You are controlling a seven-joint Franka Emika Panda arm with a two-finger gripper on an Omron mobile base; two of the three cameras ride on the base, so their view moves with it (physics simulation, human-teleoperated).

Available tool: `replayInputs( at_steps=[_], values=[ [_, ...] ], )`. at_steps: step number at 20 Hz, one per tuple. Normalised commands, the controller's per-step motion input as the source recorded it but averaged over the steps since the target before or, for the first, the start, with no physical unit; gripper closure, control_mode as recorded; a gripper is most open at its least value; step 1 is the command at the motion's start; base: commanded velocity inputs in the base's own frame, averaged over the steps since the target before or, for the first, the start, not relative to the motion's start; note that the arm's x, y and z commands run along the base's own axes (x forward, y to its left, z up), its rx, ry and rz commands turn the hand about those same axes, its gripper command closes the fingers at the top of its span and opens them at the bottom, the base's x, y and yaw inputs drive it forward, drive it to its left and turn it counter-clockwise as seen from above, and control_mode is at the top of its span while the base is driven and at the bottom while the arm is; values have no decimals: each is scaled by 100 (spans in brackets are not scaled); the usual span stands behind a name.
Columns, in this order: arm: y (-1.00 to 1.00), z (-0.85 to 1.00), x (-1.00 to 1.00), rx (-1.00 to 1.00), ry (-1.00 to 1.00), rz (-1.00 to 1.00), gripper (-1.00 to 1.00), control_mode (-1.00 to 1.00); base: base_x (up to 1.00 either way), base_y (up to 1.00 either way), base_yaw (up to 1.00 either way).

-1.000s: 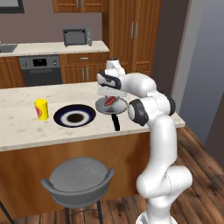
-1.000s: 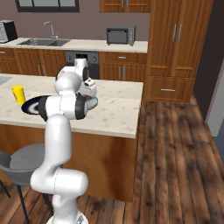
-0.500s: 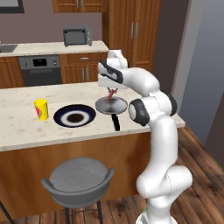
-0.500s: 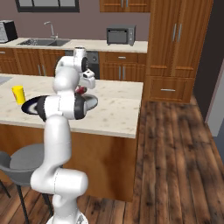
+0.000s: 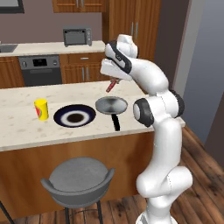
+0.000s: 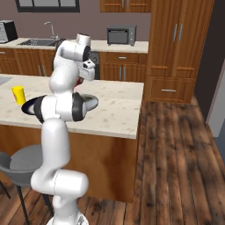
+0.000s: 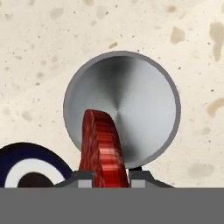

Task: Pick up the pan with the steak in it and place it on the dining table. Then place the steak on the plate.

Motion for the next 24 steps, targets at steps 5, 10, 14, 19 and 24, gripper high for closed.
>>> replayInputs(
  at_steps=[5,10,14,19,24],
  values=[
    [16,16,-57,22,-15,8,100,-100,0,0,0],
    [61,-2,-36,12,-14,4,100,-100,0,0,0],
    [86,-20,-32,5,-10,4,100,-100,0,0,0],
    [74,-24,-40,7,-10,5,100,-100,0,0,0],
    [37,-20,-15,6,-3,2,100,-100,0,0,0]
  ],
)
